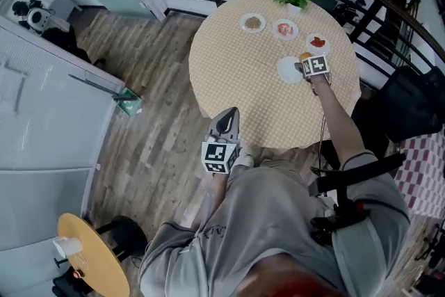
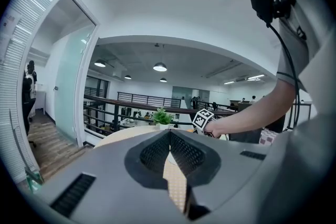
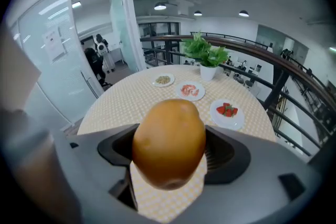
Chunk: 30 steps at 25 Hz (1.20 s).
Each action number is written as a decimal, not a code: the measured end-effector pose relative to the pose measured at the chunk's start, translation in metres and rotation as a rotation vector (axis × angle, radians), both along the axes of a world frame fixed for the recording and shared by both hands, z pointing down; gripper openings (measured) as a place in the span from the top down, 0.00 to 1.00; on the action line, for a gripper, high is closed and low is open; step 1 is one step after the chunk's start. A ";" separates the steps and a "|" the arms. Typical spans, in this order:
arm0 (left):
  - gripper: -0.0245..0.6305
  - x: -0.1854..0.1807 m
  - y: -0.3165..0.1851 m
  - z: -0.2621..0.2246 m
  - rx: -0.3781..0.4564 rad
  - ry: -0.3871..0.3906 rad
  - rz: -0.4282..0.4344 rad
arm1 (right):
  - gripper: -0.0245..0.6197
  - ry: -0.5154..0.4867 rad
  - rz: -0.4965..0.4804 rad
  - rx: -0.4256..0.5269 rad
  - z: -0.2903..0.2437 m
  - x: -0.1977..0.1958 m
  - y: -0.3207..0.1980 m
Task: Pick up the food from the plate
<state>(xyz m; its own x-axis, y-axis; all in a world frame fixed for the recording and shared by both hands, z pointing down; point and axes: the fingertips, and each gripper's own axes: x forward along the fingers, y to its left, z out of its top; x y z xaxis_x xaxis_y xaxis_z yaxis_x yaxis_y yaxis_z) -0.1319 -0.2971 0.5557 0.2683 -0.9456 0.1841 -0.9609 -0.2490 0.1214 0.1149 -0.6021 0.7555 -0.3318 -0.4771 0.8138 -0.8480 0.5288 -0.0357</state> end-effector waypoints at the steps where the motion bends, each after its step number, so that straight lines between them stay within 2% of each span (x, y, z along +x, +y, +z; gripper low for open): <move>1: 0.95 0.001 -0.003 -0.001 0.006 -0.001 0.008 | 0.38 -0.019 -0.003 0.024 -0.013 -0.003 0.002; 9: 0.95 0.024 -0.028 -0.008 0.039 -0.005 0.115 | 0.38 -0.203 -0.066 0.210 -0.123 -0.023 0.047; 15: 0.95 0.054 -0.042 -0.017 0.062 -0.003 0.212 | 0.38 -0.322 -0.131 0.400 -0.226 -0.042 0.100; 20: 0.95 0.089 -0.039 -0.033 0.070 -0.016 0.313 | 0.38 -0.436 -0.156 0.593 -0.309 -0.037 0.161; 24: 0.95 0.100 -0.040 -0.055 0.111 -0.021 0.358 | 0.38 -0.407 -0.205 0.779 -0.349 -0.032 0.209; 26: 0.95 0.101 -0.039 -0.070 0.145 -0.003 0.359 | 0.38 -0.446 -0.233 0.871 -0.367 -0.030 0.234; 28: 0.95 0.101 -0.035 -0.086 0.189 0.020 0.360 | 0.38 -0.491 -0.239 0.917 -0.376 -0.027 0.251; 30: 0.95 0.102 -0.032 -0.101 0.230 0.033 0.367 | 0.38 -0.510 -0.224 0.915 -0.372 -0.024 0.256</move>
<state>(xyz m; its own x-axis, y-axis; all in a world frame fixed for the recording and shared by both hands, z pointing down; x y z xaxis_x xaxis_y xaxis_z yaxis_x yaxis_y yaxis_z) -0.0302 -0.3287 0.4550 0.5967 -0.8018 -0.0345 -0.8001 -0.5976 0.0524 0.0906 -0.3464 0.3837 -0.6870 -0.7220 -0.0815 -0.7256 0.6757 0.1304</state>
